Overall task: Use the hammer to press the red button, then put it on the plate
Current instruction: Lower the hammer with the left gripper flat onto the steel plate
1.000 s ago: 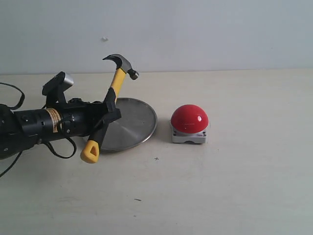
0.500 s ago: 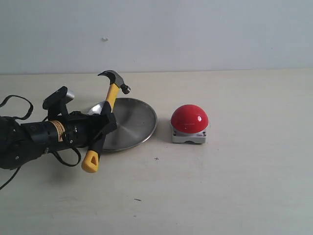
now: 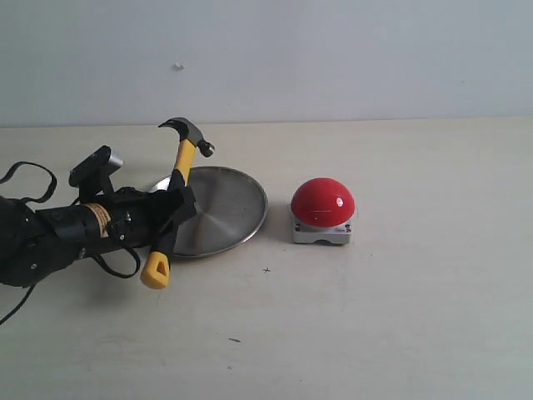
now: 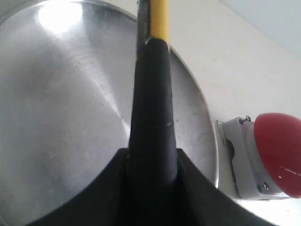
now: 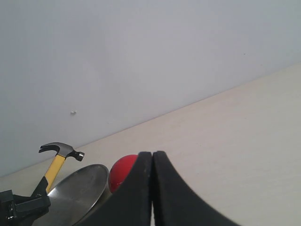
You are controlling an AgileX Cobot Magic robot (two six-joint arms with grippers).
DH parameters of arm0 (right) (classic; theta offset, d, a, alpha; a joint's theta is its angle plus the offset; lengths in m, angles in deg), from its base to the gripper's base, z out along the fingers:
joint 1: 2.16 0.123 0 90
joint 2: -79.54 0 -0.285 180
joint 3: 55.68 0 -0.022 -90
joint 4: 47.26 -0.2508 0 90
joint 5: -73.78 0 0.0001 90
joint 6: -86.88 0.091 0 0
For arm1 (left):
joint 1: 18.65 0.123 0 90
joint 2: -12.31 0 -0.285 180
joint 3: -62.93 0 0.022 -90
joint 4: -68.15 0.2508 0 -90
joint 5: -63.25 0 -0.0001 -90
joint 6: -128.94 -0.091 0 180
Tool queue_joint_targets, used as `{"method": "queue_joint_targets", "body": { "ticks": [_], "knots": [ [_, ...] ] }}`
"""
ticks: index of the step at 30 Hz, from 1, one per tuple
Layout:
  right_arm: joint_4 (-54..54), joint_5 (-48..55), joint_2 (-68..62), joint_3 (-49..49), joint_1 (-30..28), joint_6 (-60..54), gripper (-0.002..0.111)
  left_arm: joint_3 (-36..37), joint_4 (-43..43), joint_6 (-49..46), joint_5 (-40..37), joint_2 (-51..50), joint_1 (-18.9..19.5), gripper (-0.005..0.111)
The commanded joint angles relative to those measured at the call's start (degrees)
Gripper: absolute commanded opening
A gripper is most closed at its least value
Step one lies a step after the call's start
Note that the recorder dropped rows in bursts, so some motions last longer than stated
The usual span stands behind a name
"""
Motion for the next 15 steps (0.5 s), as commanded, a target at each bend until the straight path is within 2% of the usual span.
{"method": "queue_joint_targets", "body": {
  "ticks": [1,6,15],
  "knots": [
    [0.11,-0.28,0.37,0.28,-0.35,-0.08,0.000,-4.16,5.89,5.89,4.93,-1.94,-0.07,0.000],
    [0.11,-0.28,0.37,0.28,-0.35,-0.08,0.000,-7.17,8.36,9.56,4.83,-4.27,-0.07,0.000],
    [0.03,-0.28,0.37,0.28,-0.35,-0.08,0.000,-7.18,7.80,9.56,2.87,-5.73,-0.07,0.000]
  ]
}}
